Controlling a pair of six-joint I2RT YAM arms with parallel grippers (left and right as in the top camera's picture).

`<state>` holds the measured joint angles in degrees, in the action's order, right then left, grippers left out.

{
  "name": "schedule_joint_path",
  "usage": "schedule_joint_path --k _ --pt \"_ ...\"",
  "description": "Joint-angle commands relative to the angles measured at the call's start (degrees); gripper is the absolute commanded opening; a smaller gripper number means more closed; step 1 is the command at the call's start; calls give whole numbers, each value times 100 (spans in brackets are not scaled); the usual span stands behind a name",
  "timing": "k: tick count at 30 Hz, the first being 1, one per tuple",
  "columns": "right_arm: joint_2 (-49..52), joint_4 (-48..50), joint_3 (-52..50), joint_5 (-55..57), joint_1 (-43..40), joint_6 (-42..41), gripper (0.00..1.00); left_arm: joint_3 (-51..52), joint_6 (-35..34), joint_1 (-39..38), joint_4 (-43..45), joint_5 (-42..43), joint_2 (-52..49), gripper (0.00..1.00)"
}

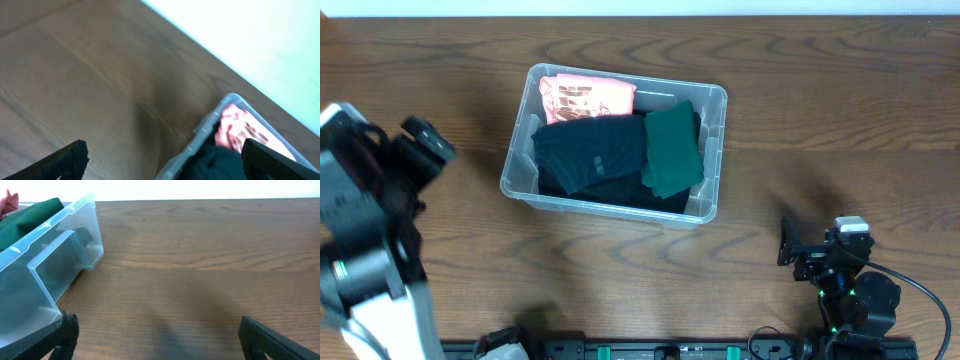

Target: Pack container

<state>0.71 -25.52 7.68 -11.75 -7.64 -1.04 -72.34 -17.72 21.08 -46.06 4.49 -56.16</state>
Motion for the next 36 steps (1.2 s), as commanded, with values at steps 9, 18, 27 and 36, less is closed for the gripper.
schedule_joint_path --k 9,18,27,36 --pt "-39 2 -35 39 55 -61 99 2131 1322 -901 542 -109 2162 98" --pt "-39 2 -35 39 55 -61 99 4170 1320 -1484 1565 -46 3818 98" --pt "-39 2 -35 39 55 -61 99 4988 1320 -1609 1574 -46 4922 98" --pt "-39 2 -35 39 55 -61 99 5525 1318 -1609 1582 -42 5574 98"
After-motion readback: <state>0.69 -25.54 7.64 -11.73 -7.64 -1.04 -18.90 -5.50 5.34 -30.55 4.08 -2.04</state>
